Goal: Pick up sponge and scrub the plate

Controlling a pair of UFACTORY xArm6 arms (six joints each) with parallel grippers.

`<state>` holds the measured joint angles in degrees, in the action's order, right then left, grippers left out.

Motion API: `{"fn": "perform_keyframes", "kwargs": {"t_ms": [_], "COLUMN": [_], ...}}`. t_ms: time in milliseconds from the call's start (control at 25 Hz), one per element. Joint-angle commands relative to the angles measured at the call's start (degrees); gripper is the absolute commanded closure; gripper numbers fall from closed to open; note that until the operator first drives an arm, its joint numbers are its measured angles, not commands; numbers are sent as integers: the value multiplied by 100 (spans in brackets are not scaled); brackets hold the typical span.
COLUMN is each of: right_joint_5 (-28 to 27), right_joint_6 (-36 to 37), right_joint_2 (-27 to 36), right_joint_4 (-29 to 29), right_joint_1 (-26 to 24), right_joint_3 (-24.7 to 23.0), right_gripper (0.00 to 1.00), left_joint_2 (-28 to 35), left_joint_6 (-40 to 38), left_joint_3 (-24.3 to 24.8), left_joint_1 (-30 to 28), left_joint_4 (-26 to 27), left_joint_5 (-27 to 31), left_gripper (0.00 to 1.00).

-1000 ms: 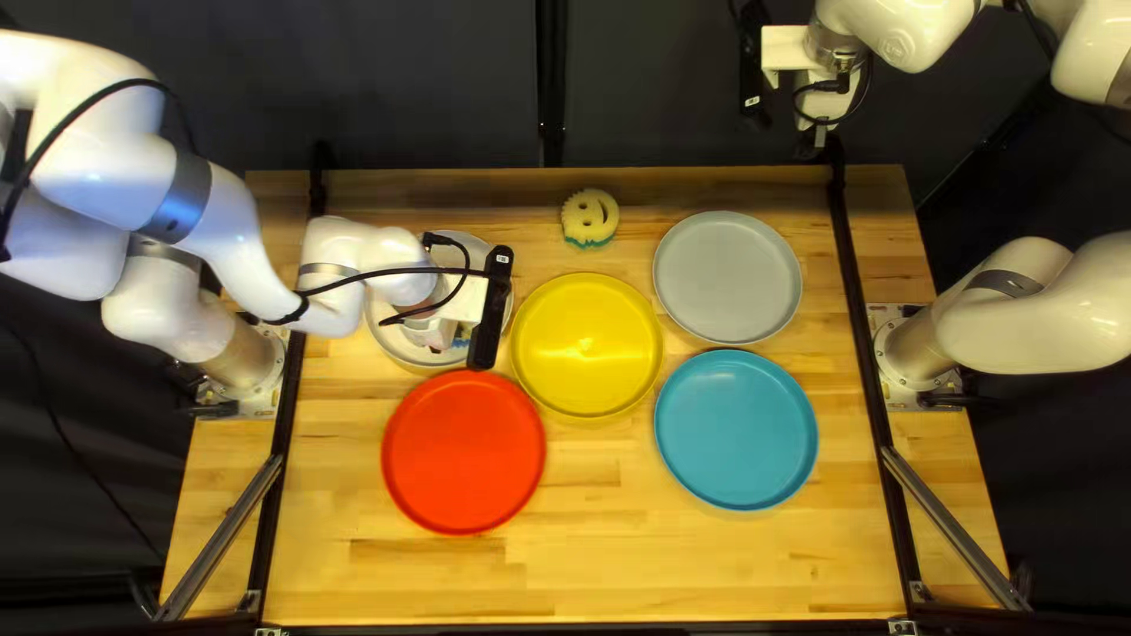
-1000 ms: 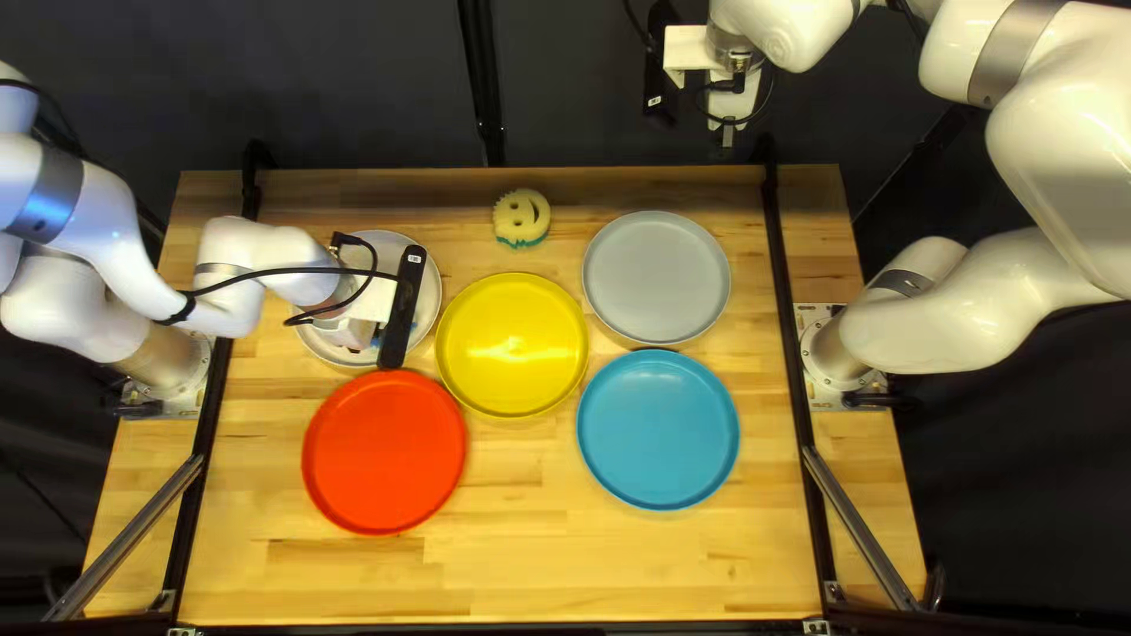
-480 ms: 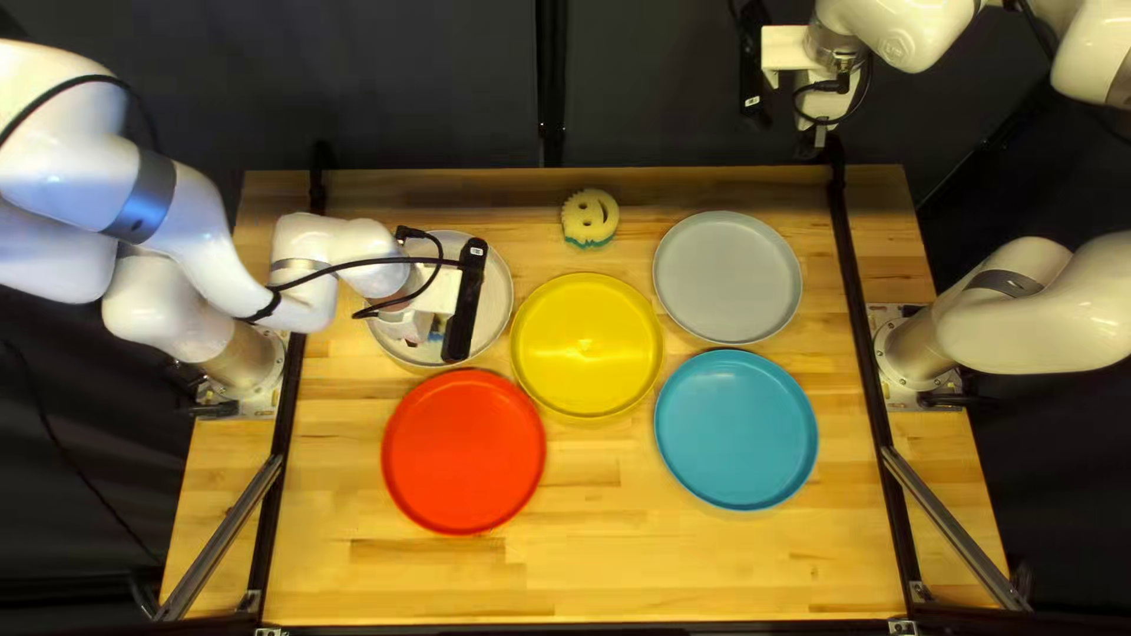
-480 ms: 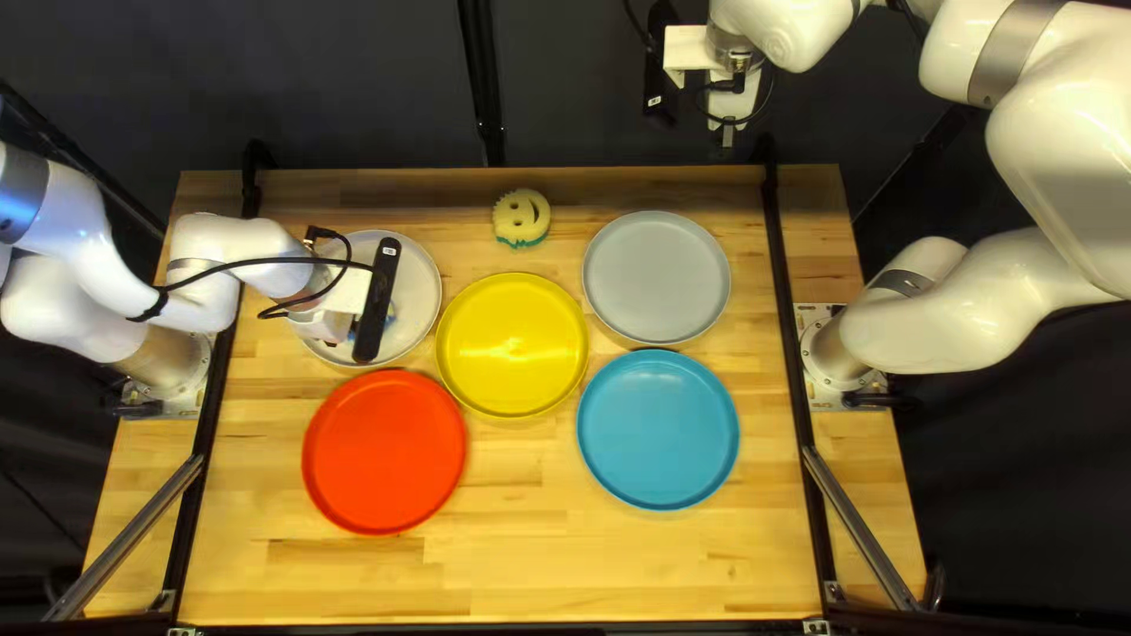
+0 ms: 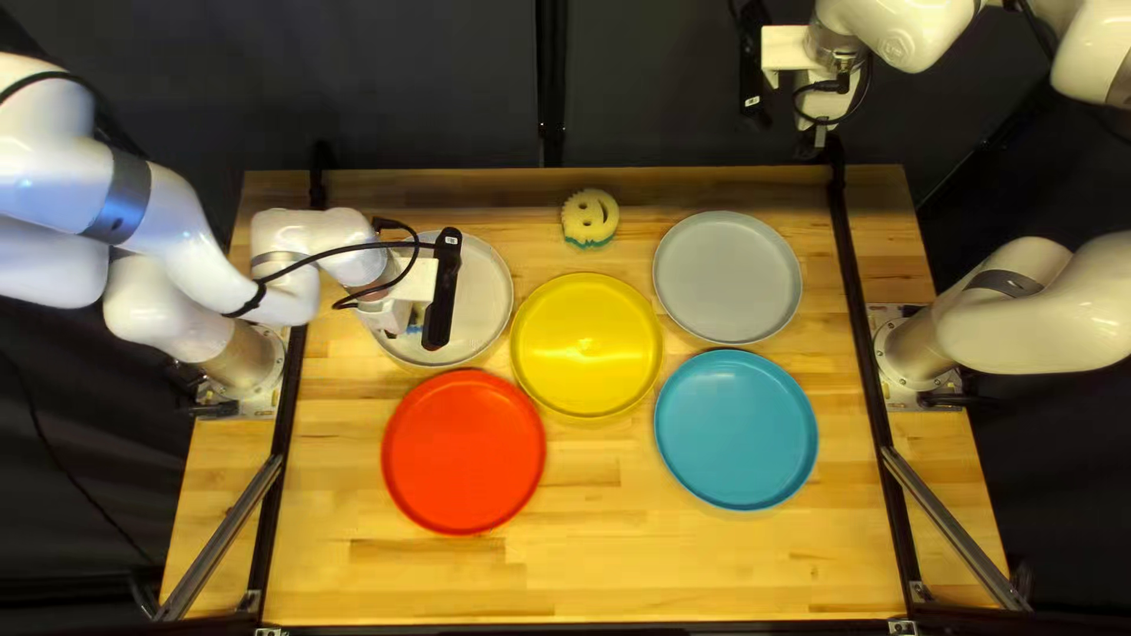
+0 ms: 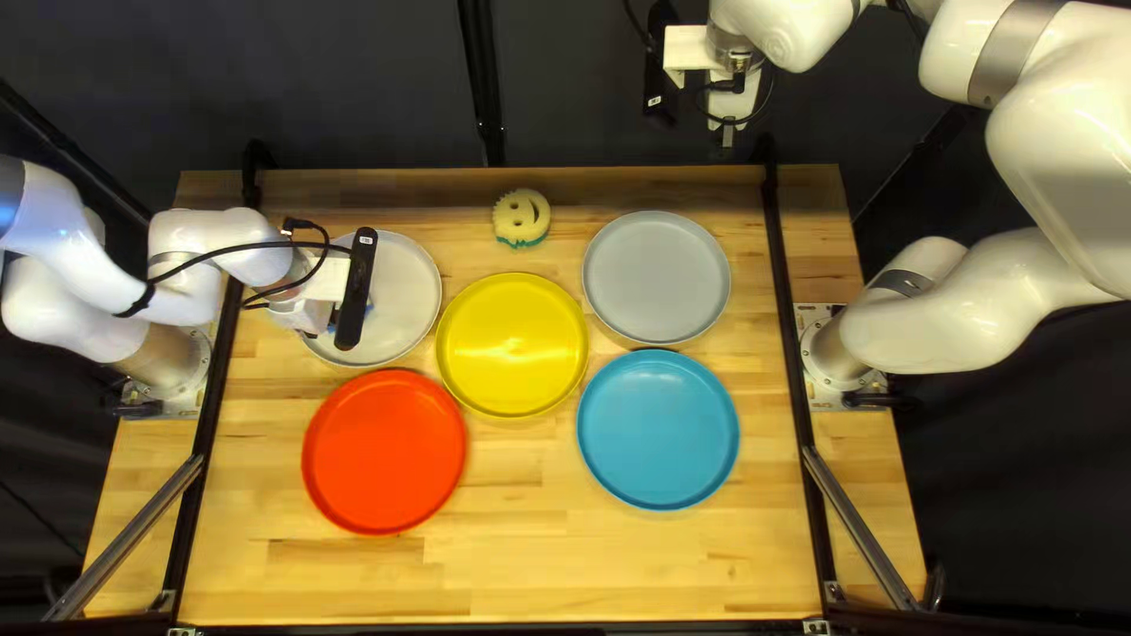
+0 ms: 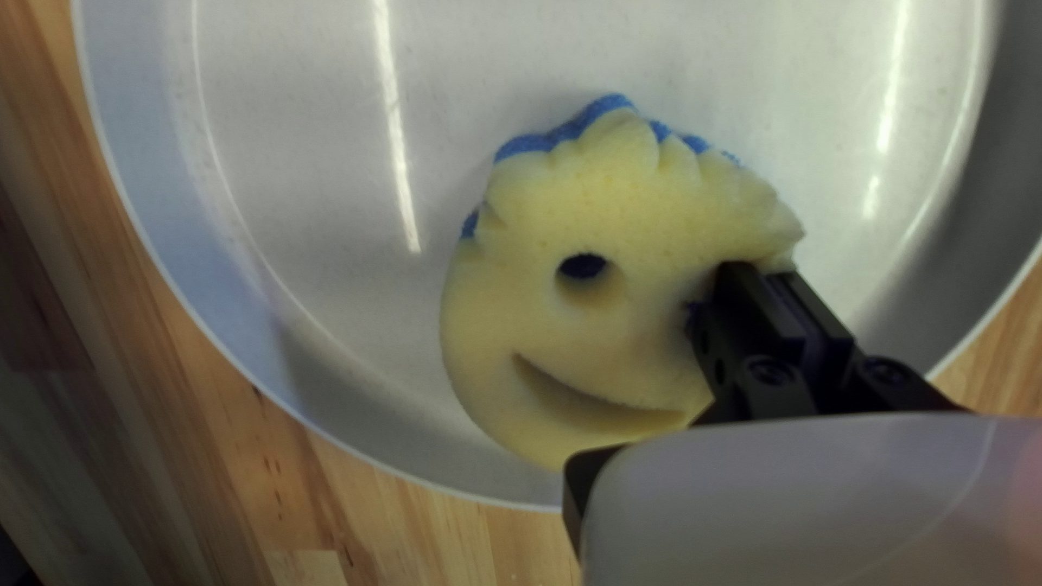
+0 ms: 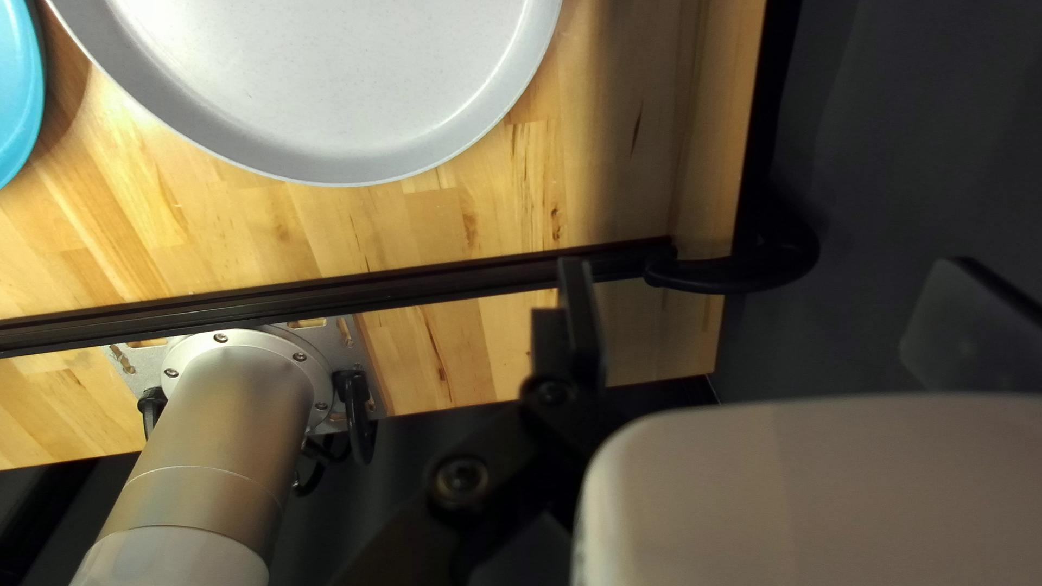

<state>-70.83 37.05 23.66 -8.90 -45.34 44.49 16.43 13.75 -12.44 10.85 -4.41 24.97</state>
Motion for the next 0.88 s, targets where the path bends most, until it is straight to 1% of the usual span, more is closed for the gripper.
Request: {"fn": "perform_keyframes", "kwargs": {"t_ms": [40, 320, 400, 560, 880], "right_joint_5": [0, 0, 0, 0, 0], "right_joint_6": [0, 0, 0, 0, 0], "right_joint_2": [0, 0, 0, 0, 0], "right_joint_4": [0, 0, 0, 0, 0], "right_joint_1": [0, 0, 0, 0, 0], "right_joint_3": [0, 0, 0, 0, 0], "right_gripper": [0, 0, 0, 0, 0], "left_joint_2": [-349, -856, -886, -513, 859], "left_joint_6": [-28, -29, -2, 25, 137], "left_joint_3": [-330, -870, -903, -645, 279], "left_joint_1": [-96, -219, -221, -195, 122], "left_joint_4": [-6, -59, -61, -67, -56], "left_joint_5": [-87, -146, -160, -29, 551], "left_gripper": [100, 100, 100, 100, 100]}}
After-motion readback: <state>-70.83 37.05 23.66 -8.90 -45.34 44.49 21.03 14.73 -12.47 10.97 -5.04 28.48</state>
